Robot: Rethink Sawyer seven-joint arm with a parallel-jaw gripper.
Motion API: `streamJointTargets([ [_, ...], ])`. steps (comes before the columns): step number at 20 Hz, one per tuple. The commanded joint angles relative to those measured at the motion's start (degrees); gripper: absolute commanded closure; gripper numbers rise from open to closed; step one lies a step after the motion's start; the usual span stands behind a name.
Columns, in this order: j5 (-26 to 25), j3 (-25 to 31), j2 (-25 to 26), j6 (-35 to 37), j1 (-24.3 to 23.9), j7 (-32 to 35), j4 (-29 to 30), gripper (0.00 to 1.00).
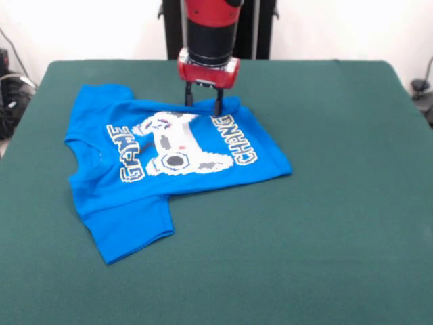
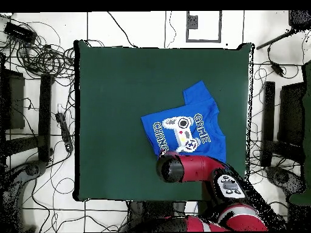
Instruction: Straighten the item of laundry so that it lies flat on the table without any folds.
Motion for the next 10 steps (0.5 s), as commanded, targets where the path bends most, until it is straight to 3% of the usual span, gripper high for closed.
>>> streamJointTargets([
  [1, 4.40, 4.63, -0.88, 0.46, 1.14, 8.03, 0.98, 0.00],
  [10, 2.99, 4.39, -1.05, -0.40, -0.50, 7.04, 1.43, 0.00],
])
